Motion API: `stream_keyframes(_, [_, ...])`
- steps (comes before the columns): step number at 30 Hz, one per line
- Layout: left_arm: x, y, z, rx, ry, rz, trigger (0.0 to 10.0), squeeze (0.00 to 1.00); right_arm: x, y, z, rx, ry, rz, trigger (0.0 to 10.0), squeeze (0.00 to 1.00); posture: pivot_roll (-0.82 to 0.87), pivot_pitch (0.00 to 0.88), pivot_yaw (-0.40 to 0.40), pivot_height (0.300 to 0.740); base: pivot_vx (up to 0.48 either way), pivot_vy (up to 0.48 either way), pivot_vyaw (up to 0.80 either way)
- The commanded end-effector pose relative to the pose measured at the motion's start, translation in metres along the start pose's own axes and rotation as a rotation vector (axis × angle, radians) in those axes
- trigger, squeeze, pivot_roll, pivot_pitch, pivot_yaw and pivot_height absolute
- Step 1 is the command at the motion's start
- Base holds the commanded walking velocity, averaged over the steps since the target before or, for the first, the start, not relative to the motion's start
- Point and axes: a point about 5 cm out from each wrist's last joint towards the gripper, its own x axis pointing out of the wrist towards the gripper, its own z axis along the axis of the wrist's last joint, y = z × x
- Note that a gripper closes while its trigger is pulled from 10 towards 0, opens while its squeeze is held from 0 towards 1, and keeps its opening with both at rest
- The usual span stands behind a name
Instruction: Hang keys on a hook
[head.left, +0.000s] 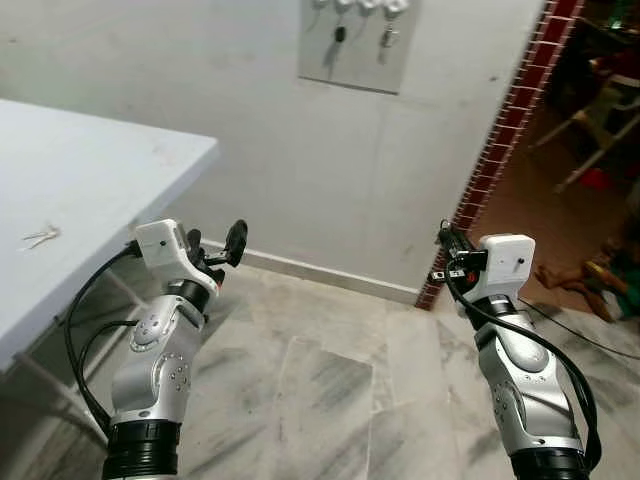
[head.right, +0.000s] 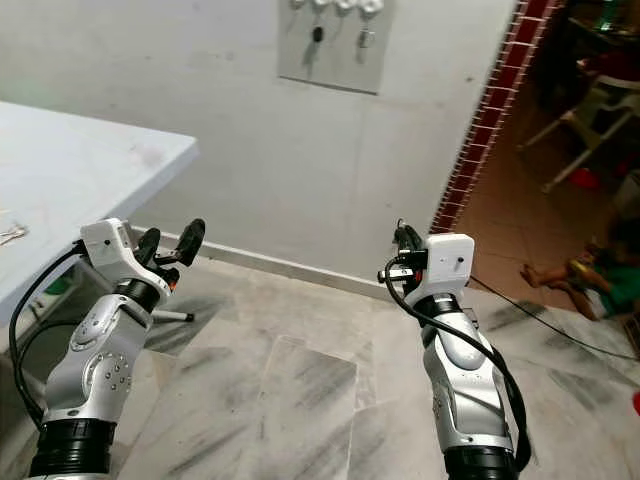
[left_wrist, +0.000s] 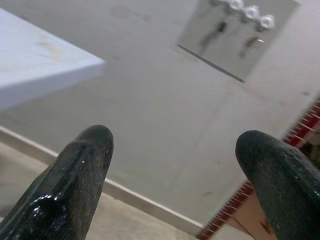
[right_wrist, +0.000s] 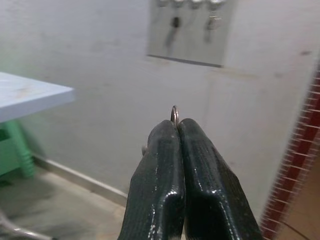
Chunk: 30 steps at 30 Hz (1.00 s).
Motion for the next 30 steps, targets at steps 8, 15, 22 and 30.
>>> stream_keyframes(8, [0.0015,0.0006,0.0017,-0.003,-0.003,-0.005,10.0,0.0,0.0024,0.0027,0.0066,0.005,-0.025,0.017,10.0,0.0,0.02,0.042,-0.061,0.732,0.165,0.377,0.0])
stream_keyframes(15, [0.0024,-0.0003,0.0017,0.012,0.001,-0.014,10.0,0.0,0.003,0.0053,0.0062,0.009,-0.026,0.023,10.0,0.0,0.02,0.036,-0.061,0.732,0.291,0.381,0.0])
stream_keyframes(22, [0.0031,-0.0014,0.0032,0.025,-0.003,-0.022,10.0,0.0,0.0032,0.0064,0.0061,0.013,-0.028,0.024,10.0,0.0,0.02,0.034,-0.059,0.732,0.354,0.305,0.0])
stream_keyframes(30, [0.0033,-0.0016,0.0033,0.04,0.003,-0.034,10.0,0.0,0.0022,0.0087,0.0049,0.022,-0.028,0.025,10.0,0.0,0.02,0.031,-0.053,0.732,0.4,0.247,0.0])
